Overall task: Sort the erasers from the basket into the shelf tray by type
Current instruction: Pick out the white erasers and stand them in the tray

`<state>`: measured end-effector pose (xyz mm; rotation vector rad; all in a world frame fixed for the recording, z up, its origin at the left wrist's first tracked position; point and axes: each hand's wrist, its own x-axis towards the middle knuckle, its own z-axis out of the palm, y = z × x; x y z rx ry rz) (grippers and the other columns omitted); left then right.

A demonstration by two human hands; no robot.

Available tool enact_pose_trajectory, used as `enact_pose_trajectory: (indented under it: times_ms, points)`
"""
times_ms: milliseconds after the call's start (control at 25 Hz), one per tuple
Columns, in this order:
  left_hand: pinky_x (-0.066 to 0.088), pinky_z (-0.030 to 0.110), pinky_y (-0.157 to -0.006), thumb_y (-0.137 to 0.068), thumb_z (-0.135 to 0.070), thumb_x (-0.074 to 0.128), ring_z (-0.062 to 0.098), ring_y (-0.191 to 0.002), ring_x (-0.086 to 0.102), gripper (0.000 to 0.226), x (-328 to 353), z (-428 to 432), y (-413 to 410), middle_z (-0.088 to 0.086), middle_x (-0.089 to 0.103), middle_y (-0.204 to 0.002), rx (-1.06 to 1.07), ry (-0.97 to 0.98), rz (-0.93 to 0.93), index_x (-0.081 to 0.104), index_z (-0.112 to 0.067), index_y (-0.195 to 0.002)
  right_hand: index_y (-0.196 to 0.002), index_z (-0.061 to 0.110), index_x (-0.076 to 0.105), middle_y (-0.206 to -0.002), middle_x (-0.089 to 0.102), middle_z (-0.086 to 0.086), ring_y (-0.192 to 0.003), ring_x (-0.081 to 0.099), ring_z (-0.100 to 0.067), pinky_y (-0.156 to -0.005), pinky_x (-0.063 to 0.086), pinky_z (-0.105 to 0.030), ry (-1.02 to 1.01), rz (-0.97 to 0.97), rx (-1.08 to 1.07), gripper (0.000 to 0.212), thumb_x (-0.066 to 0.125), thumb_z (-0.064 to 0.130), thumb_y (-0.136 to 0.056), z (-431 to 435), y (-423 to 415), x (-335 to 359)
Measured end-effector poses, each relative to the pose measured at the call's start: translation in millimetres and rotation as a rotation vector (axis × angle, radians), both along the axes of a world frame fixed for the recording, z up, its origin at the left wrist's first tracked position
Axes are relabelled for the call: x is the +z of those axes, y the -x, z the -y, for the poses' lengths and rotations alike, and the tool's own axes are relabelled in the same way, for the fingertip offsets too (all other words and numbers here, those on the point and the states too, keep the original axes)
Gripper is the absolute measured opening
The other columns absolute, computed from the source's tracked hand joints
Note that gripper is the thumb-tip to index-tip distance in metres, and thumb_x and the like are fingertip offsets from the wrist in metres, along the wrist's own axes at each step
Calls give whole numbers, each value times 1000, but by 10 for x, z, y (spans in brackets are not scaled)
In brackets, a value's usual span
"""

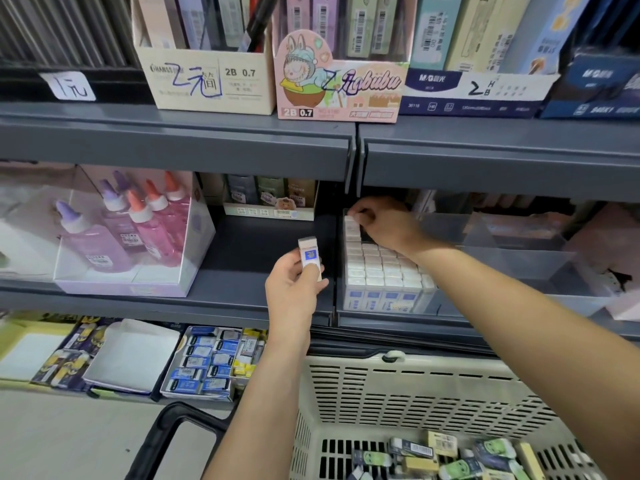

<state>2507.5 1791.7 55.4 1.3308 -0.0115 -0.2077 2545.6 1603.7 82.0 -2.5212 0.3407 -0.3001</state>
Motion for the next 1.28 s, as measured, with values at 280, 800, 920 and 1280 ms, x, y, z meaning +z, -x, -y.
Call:
enact_pose_trajectory:
  times_ms: [280,800,920,1280]
  points:
    - [50,15,-59,-88,-11,61,0,-79,66,23,19,-8,17,-10,73,-91,-45,16,48,63,-32,-97,-114,23,60,-101,61,9,-88,53,-7,-77,36,-20,44,44,27,27,45,34,-95,-179,298,234]
    - [51,28,-89,-85,-19,66,-3,-98,60,33,-2,36,58,-14,61,-113,-218,-119,97,57,-29,-114,-93,28,67,-86,70,12,-84,65,-7,-79,51,-18,-361,-44,6,12,64,23,-83,-76,704,549]
    - [49,27,-92,-87,-22,64,-7,-101,57,41,-9,68,105,-16,57,-119,-329,-246,83,52,-27,-125,-100,7,63,-105,68,-10,-101,60,-26,-91,45,-30,-136,56,-127,21,54,23,-91,201,527,467]
    - [51,16,-77,-89,-20,61,-19,-87,57,33,21,58,128,-27,58,-105,-354,-259,82,55,-31,-119,-55,27,39,-62,58,-4,-54,48,-5,-51,33,-16,93,154,-141,41,51,37,-92,186,139,208]
